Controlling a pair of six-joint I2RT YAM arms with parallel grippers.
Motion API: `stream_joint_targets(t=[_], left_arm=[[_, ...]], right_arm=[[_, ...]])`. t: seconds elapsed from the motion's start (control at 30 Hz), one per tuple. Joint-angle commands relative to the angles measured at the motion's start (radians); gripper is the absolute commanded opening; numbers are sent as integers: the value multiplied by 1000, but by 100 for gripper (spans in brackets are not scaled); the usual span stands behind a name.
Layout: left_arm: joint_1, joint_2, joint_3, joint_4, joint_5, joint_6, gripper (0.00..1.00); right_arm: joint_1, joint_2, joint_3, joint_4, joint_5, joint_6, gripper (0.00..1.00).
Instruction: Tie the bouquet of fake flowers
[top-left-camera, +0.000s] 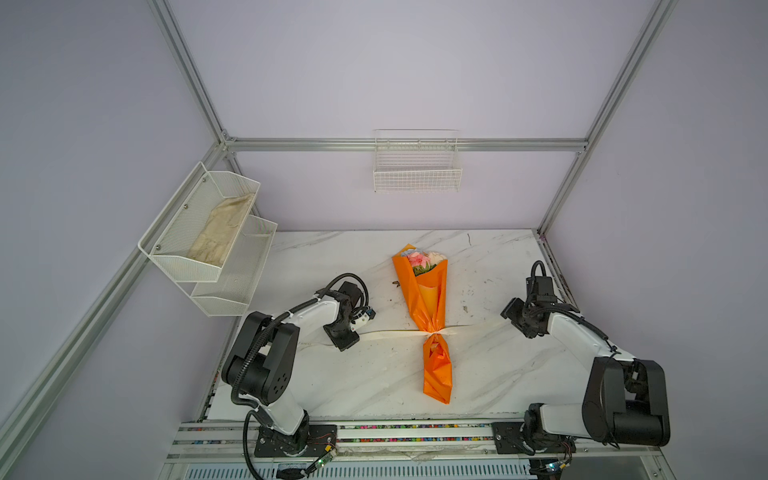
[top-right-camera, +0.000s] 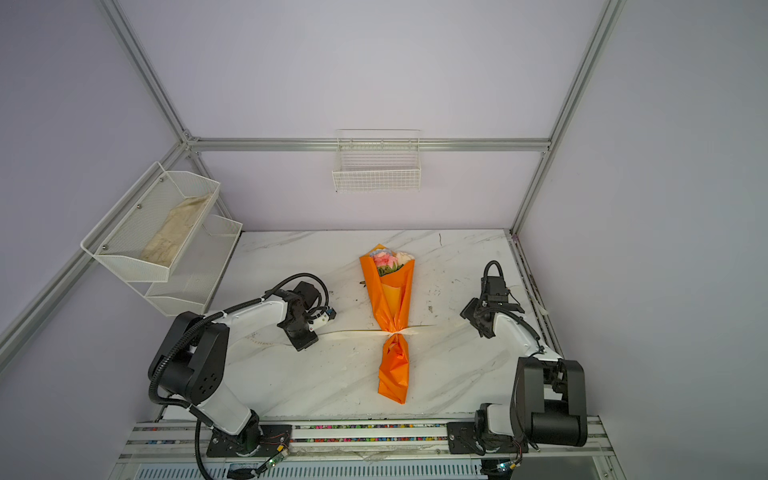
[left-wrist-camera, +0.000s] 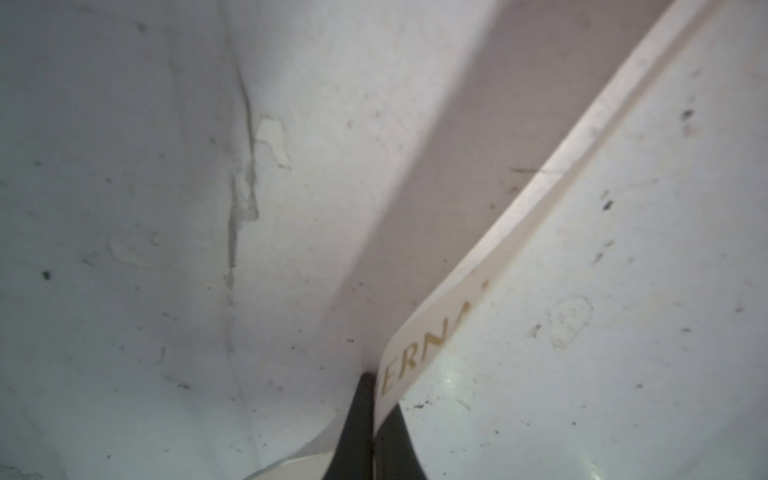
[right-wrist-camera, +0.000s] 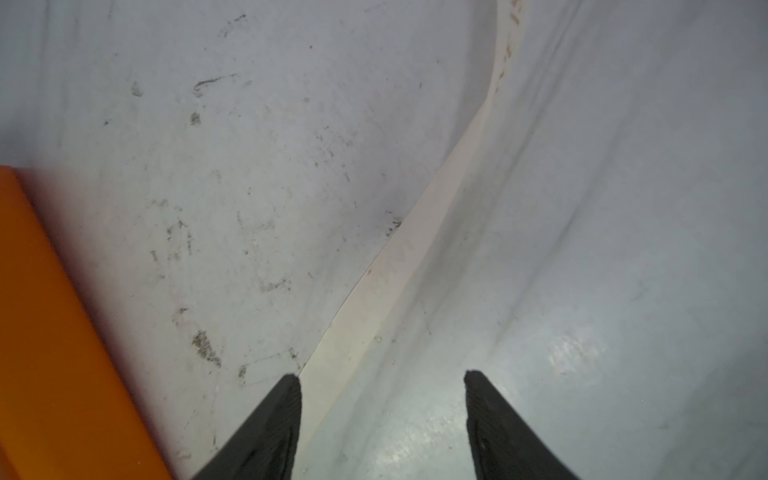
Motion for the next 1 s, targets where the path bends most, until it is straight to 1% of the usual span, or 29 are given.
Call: stream_joint_targets(t=[0.0, 0.1, 0.23, 0.4, 0.47, 0.6, 0.7, 0.8, 0.83, 0.9, 0.97], left_arm=[[0, -42, 58, -1, 62, -5, 0], [-2, -107, 69, 12, 121, -24, 0], [-7, -225, 59, 75, 247, -65, 0], [-22, -388, 8, 168, 304, -105, 0], [-30, -433, -6, 204, 362, -110, 0], [-63, -480, -18, 266, 402, -133, 0], [-102, -488, -27, 331, 430, -159, 0], [-155, -481, -28, 387, 426, -168, 0], [-172, -477, -28, 408, 424, -179, 0], [-204, -469, -29, 451, 419, -190, 0], [-236, -462, -30, 491, 402, -208, 0]], right_arm=[[-7, 80, 46, 10, 84, -32, 65], [-24, 141, 74, 56, 83, -30, 65], [-65, 191, 96, 104, 66, -39, 65], [-92, 266, 132, 109, 32, -68, 65], [-95, 288, 138, 116, 32, -72, 65], [-95, 332, 151, 130, 31, -81, 64], [-95, 375, 167, 138, 25, -94, 60], [-95, 404, 178, 152, 2, -111, 44], [-95, 407, 181, 157, -3, -117, 34], [-95, 399, 197, 154, 0, -124, 21], [-96, 368, 215, 153, 2, -128, 10]])
